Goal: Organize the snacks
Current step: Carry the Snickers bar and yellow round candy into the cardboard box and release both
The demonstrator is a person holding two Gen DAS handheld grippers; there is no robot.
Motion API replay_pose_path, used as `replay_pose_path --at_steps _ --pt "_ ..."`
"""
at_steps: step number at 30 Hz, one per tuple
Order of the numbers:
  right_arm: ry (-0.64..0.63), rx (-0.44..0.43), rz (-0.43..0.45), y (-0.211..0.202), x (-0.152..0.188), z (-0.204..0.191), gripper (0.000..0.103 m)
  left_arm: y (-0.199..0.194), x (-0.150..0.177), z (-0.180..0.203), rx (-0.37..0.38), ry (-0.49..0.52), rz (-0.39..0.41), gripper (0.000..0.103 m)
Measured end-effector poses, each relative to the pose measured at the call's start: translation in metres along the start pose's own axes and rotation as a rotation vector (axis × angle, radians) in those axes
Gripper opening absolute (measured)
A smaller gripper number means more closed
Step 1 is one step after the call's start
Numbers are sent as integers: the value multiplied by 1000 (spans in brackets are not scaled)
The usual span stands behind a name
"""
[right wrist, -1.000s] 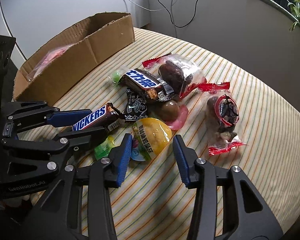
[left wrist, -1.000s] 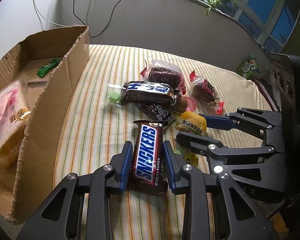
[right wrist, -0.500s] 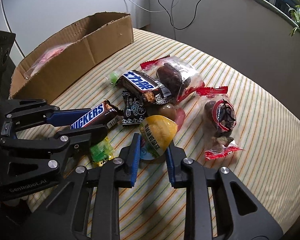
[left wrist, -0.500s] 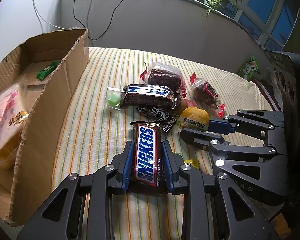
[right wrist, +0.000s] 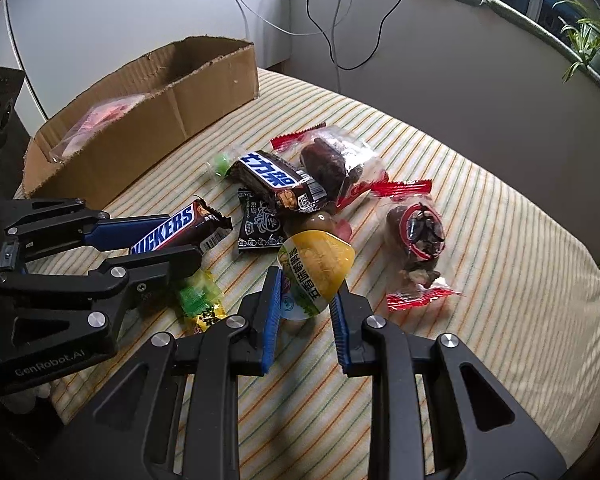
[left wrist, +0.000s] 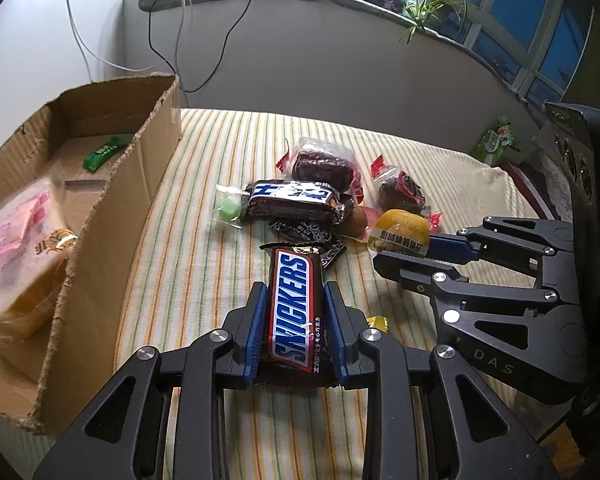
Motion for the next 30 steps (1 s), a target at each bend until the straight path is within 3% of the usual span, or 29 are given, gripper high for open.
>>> replay_pose_path --at_steps 12,30 --pt "-5 10 58 -32 -7 -10 24 -33 -3 -17 -6 -21 71 27" --pt "-18 -54 126 -31 -74 -45 24 -75 -14 -93 -107 -121 165 27"
Point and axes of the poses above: each gripper's, at about its wrist camera, not at the fingertips, and y roughly the way its jaws point, z to its right, x to its underside, the point moved 3 cm from there along y, roughly the way its jaws point, and after that the axes turned 8 degrees about -x, right-handed, at the moved point
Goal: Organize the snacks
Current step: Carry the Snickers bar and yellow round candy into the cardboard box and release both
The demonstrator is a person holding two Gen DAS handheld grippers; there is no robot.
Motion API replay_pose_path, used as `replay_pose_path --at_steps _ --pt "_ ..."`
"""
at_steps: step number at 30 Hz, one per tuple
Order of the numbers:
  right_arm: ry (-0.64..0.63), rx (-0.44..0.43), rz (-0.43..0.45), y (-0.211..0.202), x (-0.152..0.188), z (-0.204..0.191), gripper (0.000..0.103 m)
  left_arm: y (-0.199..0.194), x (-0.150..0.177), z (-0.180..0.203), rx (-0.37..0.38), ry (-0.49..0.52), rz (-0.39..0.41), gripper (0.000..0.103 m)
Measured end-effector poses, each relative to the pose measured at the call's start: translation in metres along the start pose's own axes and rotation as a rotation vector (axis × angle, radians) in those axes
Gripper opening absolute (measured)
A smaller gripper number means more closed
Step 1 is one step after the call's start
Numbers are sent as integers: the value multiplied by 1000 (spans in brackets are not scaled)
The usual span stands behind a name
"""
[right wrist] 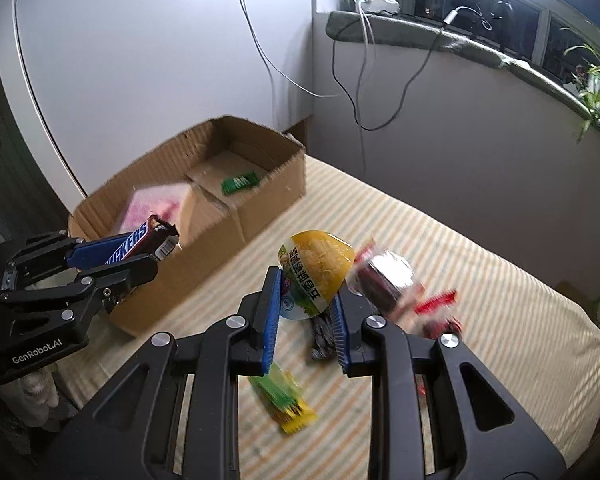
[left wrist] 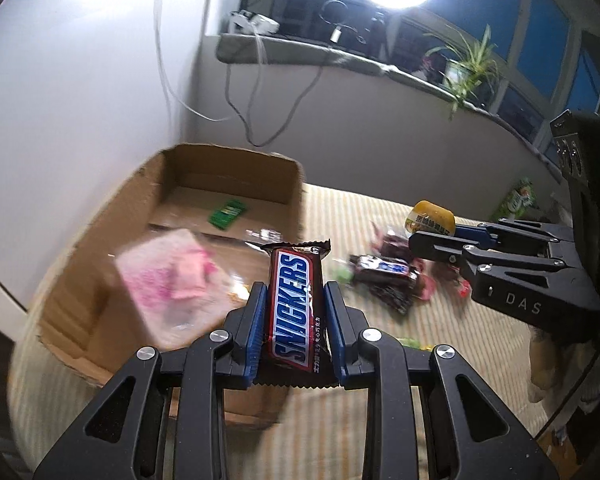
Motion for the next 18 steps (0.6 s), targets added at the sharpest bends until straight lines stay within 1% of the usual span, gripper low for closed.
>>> replay_pose_path --at_steps 10,18 --pt "-27 -62 -5 32 -33 -36 24 -2 -3 -44 -71 -49 12 27" --pt "-67 -89 -23 52 -48 -62 24 1 -2 -62 -96 -64 2 27"
Point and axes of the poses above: each gripper's, at about its wrist camera, not at the fingertips, and y roughly the way its jaws point, z to its right, x to its underside, the point moved 3 cm from there along y, roughly the way its jaws point, and after that the axes turned 8 degrees about -x, right-handed, at the moved point
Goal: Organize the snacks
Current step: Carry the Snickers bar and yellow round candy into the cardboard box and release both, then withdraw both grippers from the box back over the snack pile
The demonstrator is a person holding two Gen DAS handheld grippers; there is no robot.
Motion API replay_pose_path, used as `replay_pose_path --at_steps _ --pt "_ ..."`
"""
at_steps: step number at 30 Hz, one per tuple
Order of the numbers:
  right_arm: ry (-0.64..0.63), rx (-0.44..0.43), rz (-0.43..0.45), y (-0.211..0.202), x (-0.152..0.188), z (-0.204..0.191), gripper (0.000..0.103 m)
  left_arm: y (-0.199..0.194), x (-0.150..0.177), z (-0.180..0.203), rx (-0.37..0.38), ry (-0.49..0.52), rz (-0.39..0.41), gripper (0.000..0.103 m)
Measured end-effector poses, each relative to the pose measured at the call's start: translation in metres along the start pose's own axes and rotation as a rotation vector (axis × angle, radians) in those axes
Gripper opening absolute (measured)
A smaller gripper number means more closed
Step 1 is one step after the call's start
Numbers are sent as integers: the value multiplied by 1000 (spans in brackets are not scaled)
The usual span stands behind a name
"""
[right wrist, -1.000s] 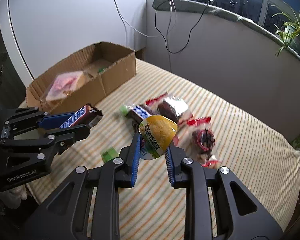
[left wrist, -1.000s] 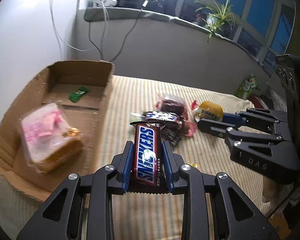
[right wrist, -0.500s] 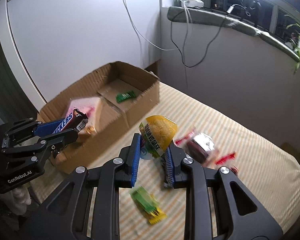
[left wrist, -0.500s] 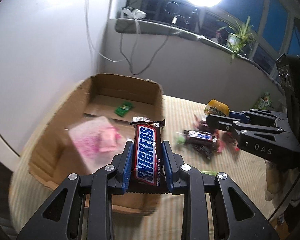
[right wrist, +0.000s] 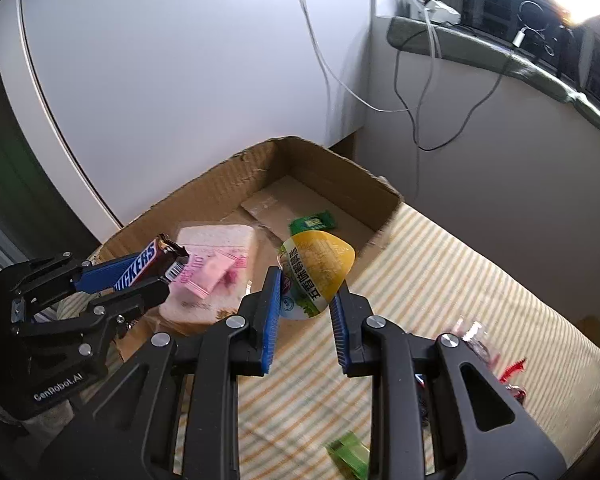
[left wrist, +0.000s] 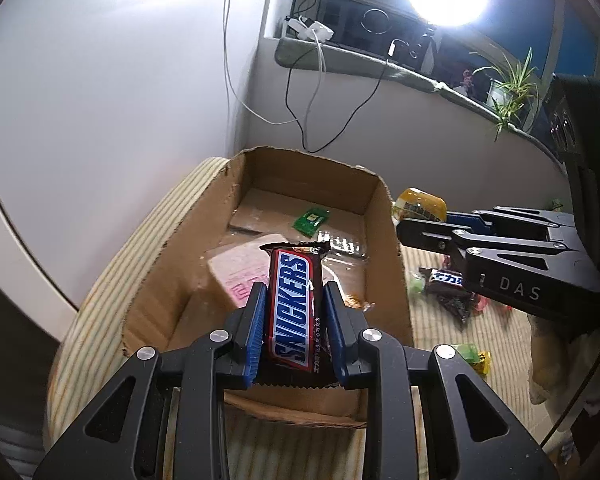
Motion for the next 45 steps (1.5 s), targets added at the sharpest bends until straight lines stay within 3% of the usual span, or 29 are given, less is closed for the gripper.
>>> replay_pose_path --at_steps 10,12,14,32,45 --pt "-25 -12 -19 15 -7 -14 26 2 -1 -5 -13 -5 3 27" --pt "-27 -7 -20 14 -7 -15 40 1 -1 -4 -16 -10 3 36" --pt "-28 2 -7 11 -7 -15 51 -1 -1 -5 -15 -15 8 37" --pt "-8 64 37 -43 20 1 51 -33 9 26 42 15 43 37" --pt "96 161 19 -82 73 70 51 -26 32 81 128 73 -20 37"
Point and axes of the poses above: each gripper's, at about its wrist camera, not at the fingertips, and y roughly the way its jaws point, z to its right, x to its underside, the point moved 3 cm from there along y, roughly the way its jaws point, and after that the axes turned 8 degrees about -x, right-handed, at the moved point
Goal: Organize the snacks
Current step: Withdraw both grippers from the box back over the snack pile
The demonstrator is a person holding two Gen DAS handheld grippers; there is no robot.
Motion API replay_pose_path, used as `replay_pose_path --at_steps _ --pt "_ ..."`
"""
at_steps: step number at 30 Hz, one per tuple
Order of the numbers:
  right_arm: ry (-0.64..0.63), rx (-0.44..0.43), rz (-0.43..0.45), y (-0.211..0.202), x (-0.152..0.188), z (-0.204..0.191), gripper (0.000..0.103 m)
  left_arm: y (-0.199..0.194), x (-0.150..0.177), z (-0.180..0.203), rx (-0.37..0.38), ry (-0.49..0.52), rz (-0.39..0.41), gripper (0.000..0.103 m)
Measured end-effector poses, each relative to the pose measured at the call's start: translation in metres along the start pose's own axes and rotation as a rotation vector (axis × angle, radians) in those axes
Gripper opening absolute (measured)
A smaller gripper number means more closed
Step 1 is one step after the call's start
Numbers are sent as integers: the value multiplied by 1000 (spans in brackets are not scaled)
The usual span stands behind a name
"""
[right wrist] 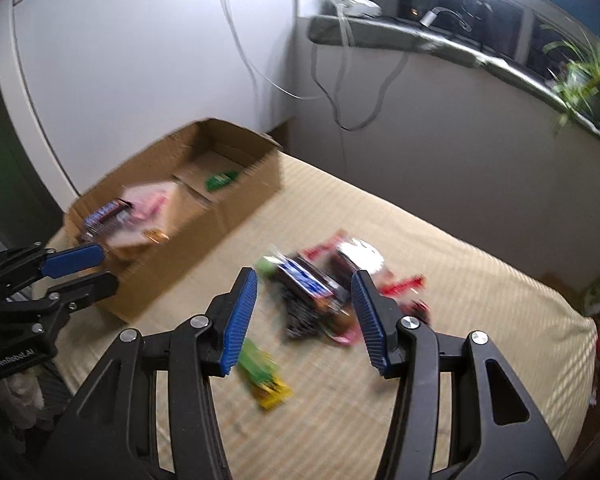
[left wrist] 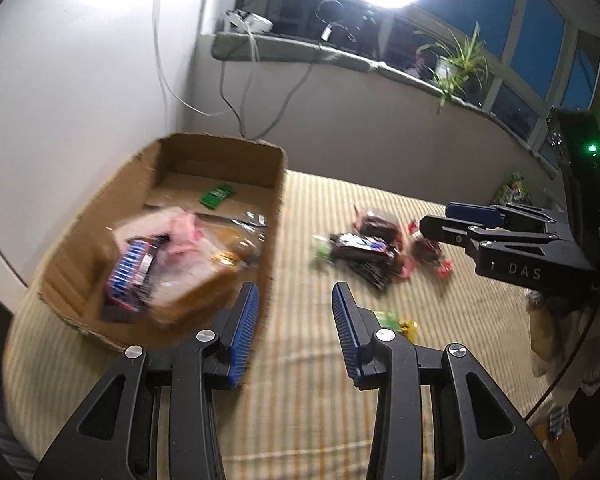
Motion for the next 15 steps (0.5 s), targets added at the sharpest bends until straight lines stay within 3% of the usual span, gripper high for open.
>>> replay_pose_path --at_steps 5,8,11,15 --pt "50 33 -18 -3 19 37 52 12 6 20 25 13 -43 37" --pt "74 58 -34 -3 30 58 52 22 11 32 42 21 -79 46" --pt "87 68 -55 0 41 74 62 31 16 45 61 32 -113 46" --pt "101 81 -76 6 51 90 62 43 25 63 91 41 -164 46"
Point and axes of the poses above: each gripper's, at about its wrist camera, not at the fingertips, and y roughly the way its jaws point, z to its right, x to its underside, the point moved 3 cm from there along y, roughly the way its jaws point, and after that the axes turned 8 degrees about -x, right-handed, at the moved point
